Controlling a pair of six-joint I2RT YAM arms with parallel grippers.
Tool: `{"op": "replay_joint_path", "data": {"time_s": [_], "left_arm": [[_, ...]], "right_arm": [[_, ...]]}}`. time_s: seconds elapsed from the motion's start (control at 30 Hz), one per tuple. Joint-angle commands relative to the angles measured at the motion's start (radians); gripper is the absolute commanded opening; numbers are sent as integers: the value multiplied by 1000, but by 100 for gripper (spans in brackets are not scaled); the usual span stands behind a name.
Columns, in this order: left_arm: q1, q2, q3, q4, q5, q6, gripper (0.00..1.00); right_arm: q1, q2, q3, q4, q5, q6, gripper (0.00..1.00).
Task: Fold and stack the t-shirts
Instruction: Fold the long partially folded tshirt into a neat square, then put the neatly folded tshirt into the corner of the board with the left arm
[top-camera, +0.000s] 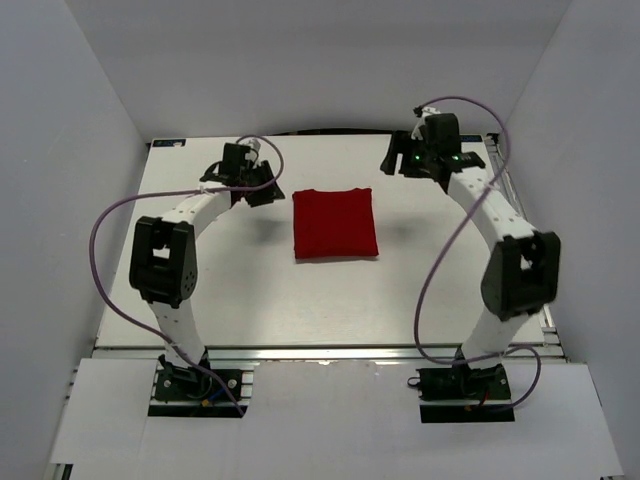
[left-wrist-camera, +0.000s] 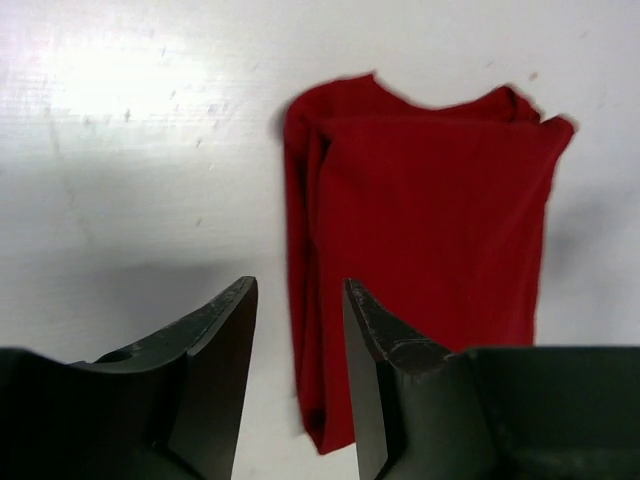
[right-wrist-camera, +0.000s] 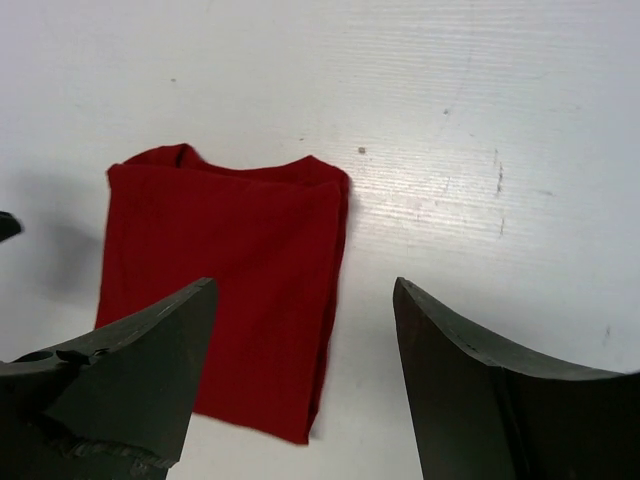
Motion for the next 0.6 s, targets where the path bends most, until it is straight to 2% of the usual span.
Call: {"op": "replay_joint_path", "data": {"time_s": [0.0, 0.27, 0.57], "left_arm": [[-1, -81, -78, -4, -33, 8, 51], [-60, -84, -172, 36, -43, 14, 52], [-113, -87, -219, 117, -66, -26, 51]], "right_arm": [[-3, -142, -111, 4, 35, -15, 78], [-4, -366, -320, -28, 38, -13, 78], [-4, -423, -375, -56, 55, -29, 77]]}}
